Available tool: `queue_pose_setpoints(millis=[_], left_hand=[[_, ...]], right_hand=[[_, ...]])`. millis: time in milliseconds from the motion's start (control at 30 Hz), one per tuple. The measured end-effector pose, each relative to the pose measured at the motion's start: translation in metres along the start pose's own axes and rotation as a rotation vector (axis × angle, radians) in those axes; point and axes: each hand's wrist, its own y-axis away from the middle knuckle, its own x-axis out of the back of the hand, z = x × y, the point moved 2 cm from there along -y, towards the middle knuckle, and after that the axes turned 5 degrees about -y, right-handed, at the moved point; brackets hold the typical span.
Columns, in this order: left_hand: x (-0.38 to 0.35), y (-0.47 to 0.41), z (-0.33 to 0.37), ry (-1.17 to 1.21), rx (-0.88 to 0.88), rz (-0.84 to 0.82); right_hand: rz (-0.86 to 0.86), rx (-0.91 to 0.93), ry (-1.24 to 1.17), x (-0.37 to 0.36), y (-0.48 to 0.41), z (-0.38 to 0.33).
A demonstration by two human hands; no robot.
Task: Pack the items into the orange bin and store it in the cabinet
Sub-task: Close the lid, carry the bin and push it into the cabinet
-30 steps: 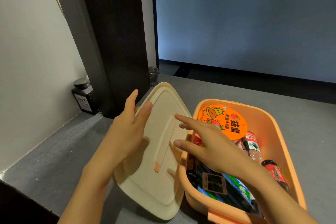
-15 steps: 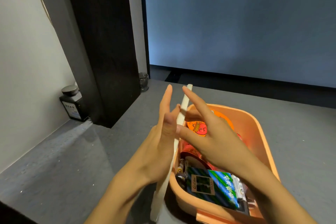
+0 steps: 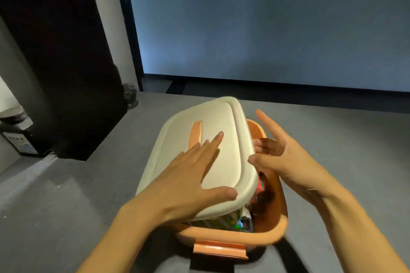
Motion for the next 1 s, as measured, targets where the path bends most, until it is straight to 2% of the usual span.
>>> queue_pose_setpoints(millis=[133,233,267,400,567,767,933,1000], left_hand=[[-0.018,-0.007,0.006,-0.06,-0.026,-0.06],[-0.03,-0.007,0.015,-0.131,-0.066,-0.109],[-0.032,-0.008,0.016,-0.145,-0.073,-0.116],[-0.034,-0.008,0.017,-0.175,-0.078,-0.138],[-0.035,-0.006,0.025,-0.094,-0.115,-0.182],[-0.039,-0.001,0.035,-0.19,-0.166,-0.201],[-0.043,0.002,0.025,-0.256,-0.151,-0.19],[-0.048,0.003,0.023,-0.262,-0.17,-0.19]], right_hand=[[-0.092,-0.105,0.313,0.01,0.013,0.013],[-0.071,-0.188,0.712,0.011,0.017,0.032],[-0.065,-0.191,0.777,0.011,0.017,0.036],[-0.062,-0.191,0.815,0.013,0.02,0.046],[-0.038,-0.207,0.8,0.017,0.024,0.041],[-0.049,-0.309,0.93,0.016,0.026,0.047],[-0.072,-0.407,0.8,0.007,0.033,0.059],[-0.096,-0.438,0.887,0.007,0.032,0.058]])
